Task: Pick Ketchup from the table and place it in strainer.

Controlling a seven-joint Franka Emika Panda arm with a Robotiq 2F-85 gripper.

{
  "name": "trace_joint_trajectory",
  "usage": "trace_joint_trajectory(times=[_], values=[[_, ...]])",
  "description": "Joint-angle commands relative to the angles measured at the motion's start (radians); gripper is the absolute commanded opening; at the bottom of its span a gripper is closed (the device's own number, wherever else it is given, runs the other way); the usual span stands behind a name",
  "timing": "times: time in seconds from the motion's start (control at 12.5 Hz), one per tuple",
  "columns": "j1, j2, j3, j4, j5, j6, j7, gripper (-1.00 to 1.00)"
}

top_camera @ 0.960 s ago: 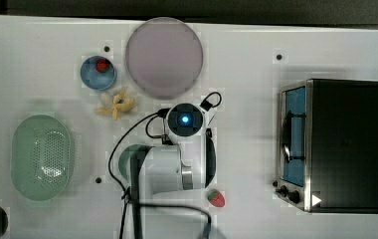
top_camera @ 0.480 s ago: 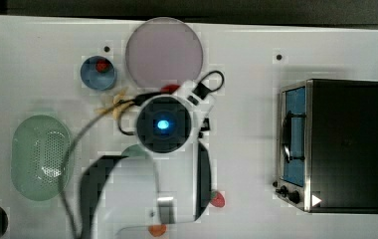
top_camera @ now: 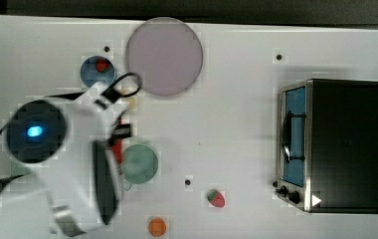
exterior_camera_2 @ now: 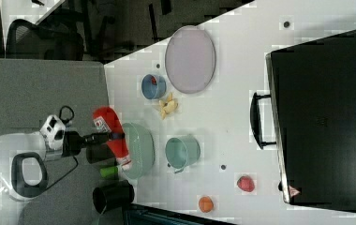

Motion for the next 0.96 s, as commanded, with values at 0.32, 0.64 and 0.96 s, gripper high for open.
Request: trace_joint_trajectory(times=[0.32,0.64,0.96], values=[[0.084,0.223,0.187,-0.012,0.011,0.307,0.452,0.26],[0.114,0.435,0.205,-0.009,0.008,0.546,0.499,0.34],[0.136,0.547,0.21,0.028,0.005,0.639,0.503,1.0]])
